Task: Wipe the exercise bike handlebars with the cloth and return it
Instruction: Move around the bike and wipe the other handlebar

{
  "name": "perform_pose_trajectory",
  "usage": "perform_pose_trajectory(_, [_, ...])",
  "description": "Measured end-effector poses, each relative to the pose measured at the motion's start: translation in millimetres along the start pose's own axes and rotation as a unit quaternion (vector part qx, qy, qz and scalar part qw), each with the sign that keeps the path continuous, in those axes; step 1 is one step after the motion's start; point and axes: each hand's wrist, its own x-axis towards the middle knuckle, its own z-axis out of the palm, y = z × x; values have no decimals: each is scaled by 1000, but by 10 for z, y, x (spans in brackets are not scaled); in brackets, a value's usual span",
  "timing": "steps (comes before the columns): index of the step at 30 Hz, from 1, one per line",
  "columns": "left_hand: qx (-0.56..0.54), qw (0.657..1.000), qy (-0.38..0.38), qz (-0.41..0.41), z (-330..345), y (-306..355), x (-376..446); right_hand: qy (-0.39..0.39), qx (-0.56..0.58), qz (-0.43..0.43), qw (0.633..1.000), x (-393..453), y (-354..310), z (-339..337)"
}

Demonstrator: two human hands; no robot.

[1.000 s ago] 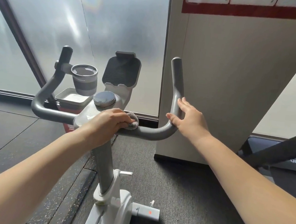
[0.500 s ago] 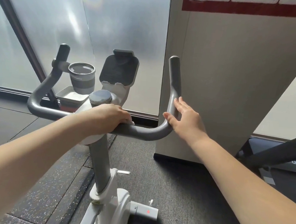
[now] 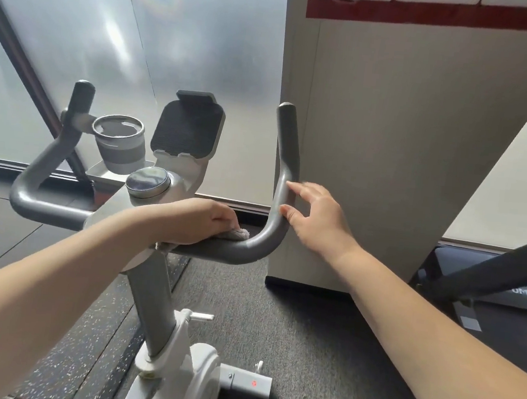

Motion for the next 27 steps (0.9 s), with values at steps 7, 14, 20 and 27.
perform_pose_trajectory(7, [-93, 993, 54, -52, 116, 263, 139, -1, 46, -3, 999, 141, 91, -41])
perform_pose_trajectory(14, [-250, 947, 163, -121, 230, 439, 237, 24, 79, 6, 997, 325, 101, -11])
perform_pose_trajectory(20, [-416, 864, 237, -155, 293, 581, 431, 18, 96, -4, 995, 450, 125, -9])
perform_pose_trajectory(27, [-570, 765, 272, -125, 197, 649, 705, 44, 158, 0, 986, 487, 207, 23])
